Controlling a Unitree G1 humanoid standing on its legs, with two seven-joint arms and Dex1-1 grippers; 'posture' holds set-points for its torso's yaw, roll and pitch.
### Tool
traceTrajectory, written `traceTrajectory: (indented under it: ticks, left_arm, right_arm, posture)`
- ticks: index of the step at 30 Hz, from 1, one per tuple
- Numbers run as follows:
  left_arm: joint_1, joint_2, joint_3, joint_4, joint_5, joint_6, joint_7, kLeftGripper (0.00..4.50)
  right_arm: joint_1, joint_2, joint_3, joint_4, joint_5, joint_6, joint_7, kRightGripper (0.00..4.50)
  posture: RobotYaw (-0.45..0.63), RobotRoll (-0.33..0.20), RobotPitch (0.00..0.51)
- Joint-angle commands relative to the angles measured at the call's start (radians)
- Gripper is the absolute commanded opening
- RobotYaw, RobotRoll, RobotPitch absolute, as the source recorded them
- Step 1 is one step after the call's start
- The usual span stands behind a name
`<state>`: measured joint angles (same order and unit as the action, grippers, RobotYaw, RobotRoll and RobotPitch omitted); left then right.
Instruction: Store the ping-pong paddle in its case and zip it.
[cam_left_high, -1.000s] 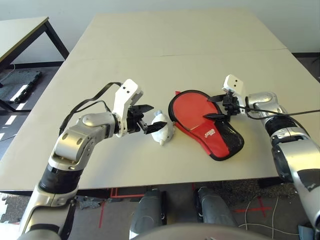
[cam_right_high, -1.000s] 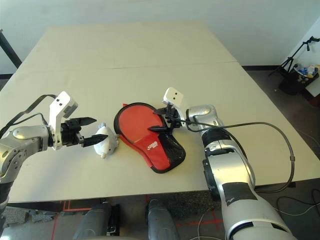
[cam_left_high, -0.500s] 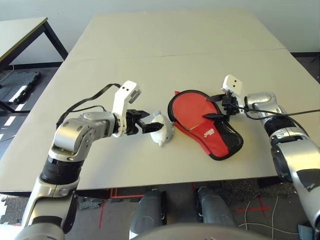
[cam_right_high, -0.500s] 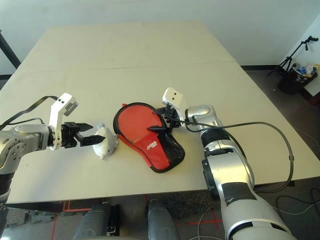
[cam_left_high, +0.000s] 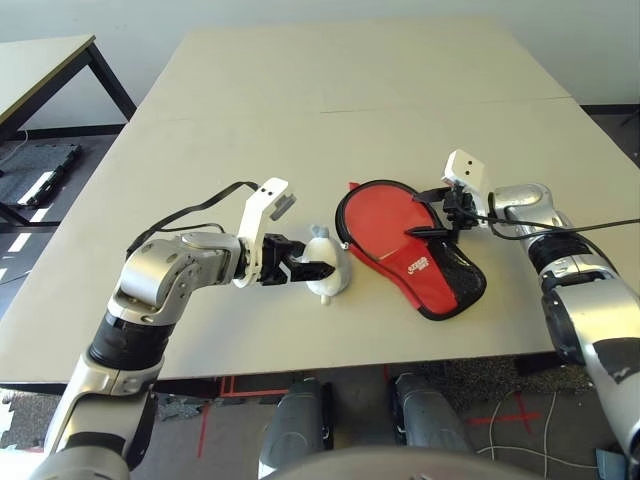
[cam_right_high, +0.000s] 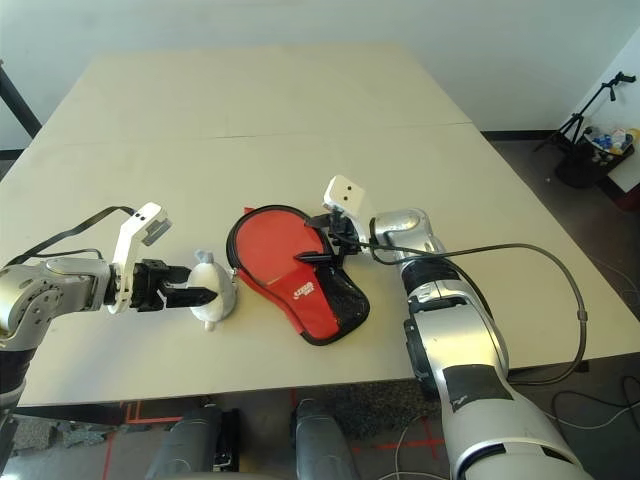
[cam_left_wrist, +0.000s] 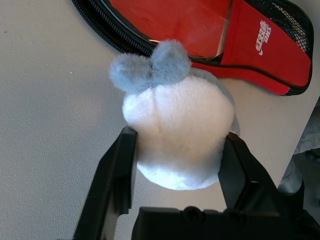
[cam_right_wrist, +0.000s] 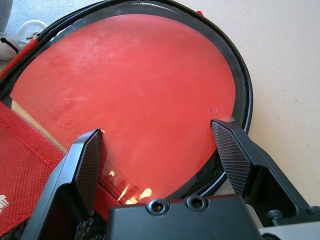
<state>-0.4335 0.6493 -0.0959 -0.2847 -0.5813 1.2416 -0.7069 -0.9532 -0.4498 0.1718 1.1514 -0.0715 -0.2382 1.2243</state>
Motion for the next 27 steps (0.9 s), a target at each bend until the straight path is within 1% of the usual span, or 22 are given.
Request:
traceTrajectory:
  ticks: [1,3,5,7,8,13,18,22,26,27]
  left_arm:
    - [0.004,0.003,-0.003,0.005,0.003,-0.003,0.008,1.74]
    - [-0.001,0.004,0.001,0.01,0.005,-0.008,0.01,1.13]
    - [-0.006,0.006,0.003,0.016,0.008,-0.014,0.01,0.61]
    - [-0.017,0.007,0.01,0.026,0.016,-0.023,0.018,0.23]
    - [-0.022,0.008,0.012,0.031,0.021,-0.029,0.021,0.17]
    - [-0.063,0.009,0.013,0.087,0.062,-0.07,0.05,0.16]
    - [-0.14,0.0,-0.02,0.226,0.162,-0.165,0.094,0.16]
    - [-0.241,-0.042,-0.048,0.391,0.251,-0.266,0.12,0.16]
    - [-0.321,-0.078,-0.064,0.529,0.317,-0.351,0.12,0.16]
    - [-0.358,-0.098,-0.069,0.594,0.337,-0.39,0.123,0.16]
  right_arm:
    - [0.031,0.004,0.03,0.026,-0.048,0.006,-0.019,4.5]
    - [0.031,0.004,0.03,0.026,-0.051,0.004,-0.021,4.5]
    - [0.032,0.005,0.032,0.027,-0.054,0.002,-0.023,4.5]
    - [0.034,0.006,0.036,0.027,-0.061,-0.002,-0.027,4.5]
    - [0.036,0.006,0.037,0.027,-0.062,-0.003,-0.029,4.5]
    - [0.04,0.009,0.04,0.026,-0.067,-0.006,-0.031,4.5]
    - [0.046,0.011,0.041,0.022,-0.068,-0.006,-0.033,4.5]
    - [0.056,0.013,0.042,0.013,-0.066,-0.005,-0.032,4.5]
    - [0.061,0.014,0.042,0.004,-0.064,-0.001,-0.031,4.5]
    - [0.063,0.014,0.041,0.002,-0.063,0.001,-0.031,4.5]
  posture:
    - [0.05,0.0,0.104]
    - [0.05,0.0,0.104]
    - [0.05,0.0,0.104]
    - [0.05,0.0,0.104]
    - [0.05,0.0,0.104]
    - [0.05,0.0,0.104]
    - [0.04,0.0,0.104]
    - [0.03,0.0,0.102]
    - [0.02,0.0,0.1]
    - [0.02,0.0,0.1]
